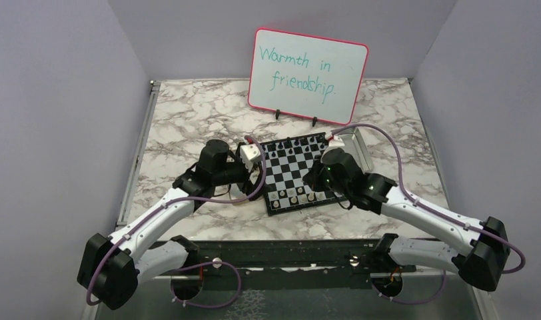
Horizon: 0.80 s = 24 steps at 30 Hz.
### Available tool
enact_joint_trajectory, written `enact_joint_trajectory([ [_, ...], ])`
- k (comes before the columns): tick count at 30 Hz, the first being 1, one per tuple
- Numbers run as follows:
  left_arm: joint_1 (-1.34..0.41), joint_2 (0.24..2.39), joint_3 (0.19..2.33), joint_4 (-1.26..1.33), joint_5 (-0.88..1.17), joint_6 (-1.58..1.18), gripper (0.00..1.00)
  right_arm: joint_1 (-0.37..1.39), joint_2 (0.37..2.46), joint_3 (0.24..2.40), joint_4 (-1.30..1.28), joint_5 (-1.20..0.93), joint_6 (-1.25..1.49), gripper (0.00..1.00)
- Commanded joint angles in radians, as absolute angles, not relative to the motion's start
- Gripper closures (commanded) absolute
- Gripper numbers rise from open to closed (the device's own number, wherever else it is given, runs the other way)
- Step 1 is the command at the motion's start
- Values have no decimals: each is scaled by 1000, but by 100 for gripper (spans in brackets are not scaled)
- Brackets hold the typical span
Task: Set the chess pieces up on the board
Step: Place the chess piece on the chessboard.
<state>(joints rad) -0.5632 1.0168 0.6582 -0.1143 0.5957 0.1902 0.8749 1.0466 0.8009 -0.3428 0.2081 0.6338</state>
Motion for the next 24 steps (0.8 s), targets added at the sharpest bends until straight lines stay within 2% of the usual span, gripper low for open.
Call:
enact_joint_trajectory([
  [1,-563,1083,756,-201,335,29,1,865,1120,829,-411,357,573,99],
  [7,-561,1094,791,-275,230,60,1,856,1229,850,-387,385,547,99],
  [16,-561,881,697,-224,-86,77,1,820,1362,889,-386,376,531,99],
  [24,-561,821,670,-204,-139,97,1,798,1419,929,-419,330,529,98],
])
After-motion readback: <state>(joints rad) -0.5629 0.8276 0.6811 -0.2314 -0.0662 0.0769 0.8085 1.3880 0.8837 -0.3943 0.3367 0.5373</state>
